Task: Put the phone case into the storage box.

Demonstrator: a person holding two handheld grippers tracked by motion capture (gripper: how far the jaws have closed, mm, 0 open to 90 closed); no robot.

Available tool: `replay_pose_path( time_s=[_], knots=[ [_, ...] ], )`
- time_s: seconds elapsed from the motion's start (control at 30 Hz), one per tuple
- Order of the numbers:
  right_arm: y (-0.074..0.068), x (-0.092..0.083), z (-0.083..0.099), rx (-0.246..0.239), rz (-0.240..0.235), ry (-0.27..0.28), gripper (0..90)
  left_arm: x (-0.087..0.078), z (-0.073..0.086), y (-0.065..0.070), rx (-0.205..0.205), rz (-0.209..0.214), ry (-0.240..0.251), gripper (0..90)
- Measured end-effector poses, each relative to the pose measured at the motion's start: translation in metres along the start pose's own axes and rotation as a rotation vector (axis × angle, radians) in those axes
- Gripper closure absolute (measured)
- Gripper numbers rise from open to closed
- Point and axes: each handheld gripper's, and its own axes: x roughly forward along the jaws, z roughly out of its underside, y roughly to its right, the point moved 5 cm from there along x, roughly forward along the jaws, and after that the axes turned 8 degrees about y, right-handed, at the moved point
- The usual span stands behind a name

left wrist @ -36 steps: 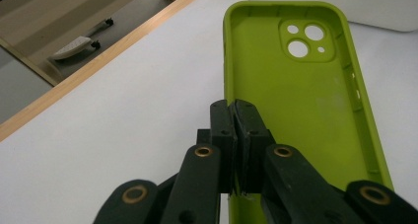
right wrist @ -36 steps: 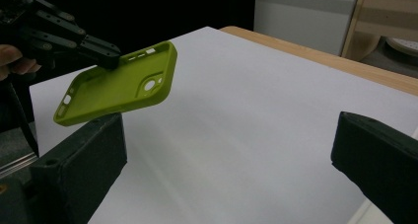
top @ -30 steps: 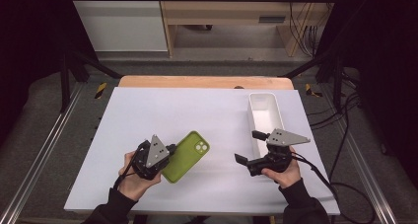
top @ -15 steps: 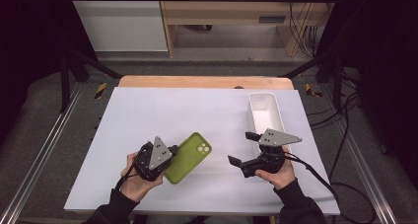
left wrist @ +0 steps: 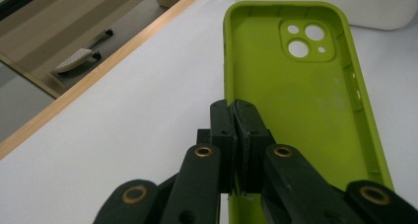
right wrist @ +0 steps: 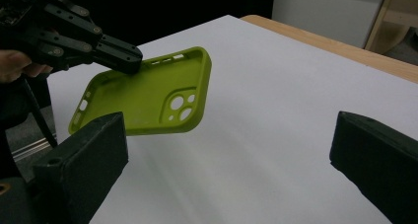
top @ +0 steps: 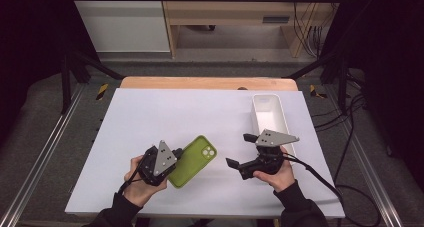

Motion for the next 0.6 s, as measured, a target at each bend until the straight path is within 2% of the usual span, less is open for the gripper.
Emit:
replay_pose_path(
  time_s=[0.37, 0.6],
  knots=[
    [-0.009, 0.016, -0.008, -0.013, -0.025, -0.031, 1.9, -0.002, -0.003, 0.002, 0.018, -0.008, 0.008, 87.5],
    [-0.012, 0.024, -0.015, -0.014, -0.027, -0.024, 2.5, -0.002, -0.004, 0.005, 0.033, -0.011, 0.010, 87.5]
  ],
)
